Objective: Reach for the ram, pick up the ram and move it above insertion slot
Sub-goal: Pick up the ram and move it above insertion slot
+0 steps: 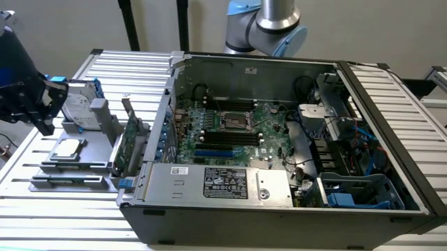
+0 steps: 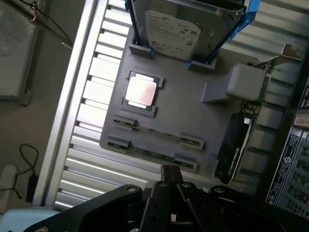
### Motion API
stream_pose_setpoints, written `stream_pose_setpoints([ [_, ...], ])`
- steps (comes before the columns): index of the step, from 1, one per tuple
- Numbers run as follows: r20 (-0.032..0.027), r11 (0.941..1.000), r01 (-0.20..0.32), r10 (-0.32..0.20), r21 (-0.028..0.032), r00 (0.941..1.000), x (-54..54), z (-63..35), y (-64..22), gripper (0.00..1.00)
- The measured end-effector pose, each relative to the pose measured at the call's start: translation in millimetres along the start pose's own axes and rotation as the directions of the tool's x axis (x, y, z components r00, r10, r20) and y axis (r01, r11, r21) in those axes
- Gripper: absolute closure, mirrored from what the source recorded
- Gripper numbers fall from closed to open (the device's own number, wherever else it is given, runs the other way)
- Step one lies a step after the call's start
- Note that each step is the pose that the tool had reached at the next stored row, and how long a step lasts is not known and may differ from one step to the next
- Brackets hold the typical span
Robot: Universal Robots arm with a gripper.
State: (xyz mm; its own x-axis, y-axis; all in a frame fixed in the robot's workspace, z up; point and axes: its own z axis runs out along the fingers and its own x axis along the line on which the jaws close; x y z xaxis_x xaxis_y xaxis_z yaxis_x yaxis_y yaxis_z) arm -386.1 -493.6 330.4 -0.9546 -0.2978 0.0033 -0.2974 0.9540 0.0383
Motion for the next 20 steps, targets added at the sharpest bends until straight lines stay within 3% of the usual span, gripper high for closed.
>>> stream_pose_setpoints([
  [5, -0.0034, 0.9959, 0.09, -0.09, 0.0001, 0.9959, 0.0, 1.3, 0.0, 0.9],
  [9, -0.0062, 0.9868, 0.162, -0.162, 0.0, 0.9868, 0.0, 2.4, -0.1, 0.9],
  [15, -0.0105, 0.9631, 0.269, -0.269, -0.0005, 0.9631, 0.0, 3.8, -0.1, 0.9],
  [20, -0.0139, 0.9345, 0.356, -0.356, -0.0014, 0.9344, 0.0, 5.1, -0.2, 0.9],
])
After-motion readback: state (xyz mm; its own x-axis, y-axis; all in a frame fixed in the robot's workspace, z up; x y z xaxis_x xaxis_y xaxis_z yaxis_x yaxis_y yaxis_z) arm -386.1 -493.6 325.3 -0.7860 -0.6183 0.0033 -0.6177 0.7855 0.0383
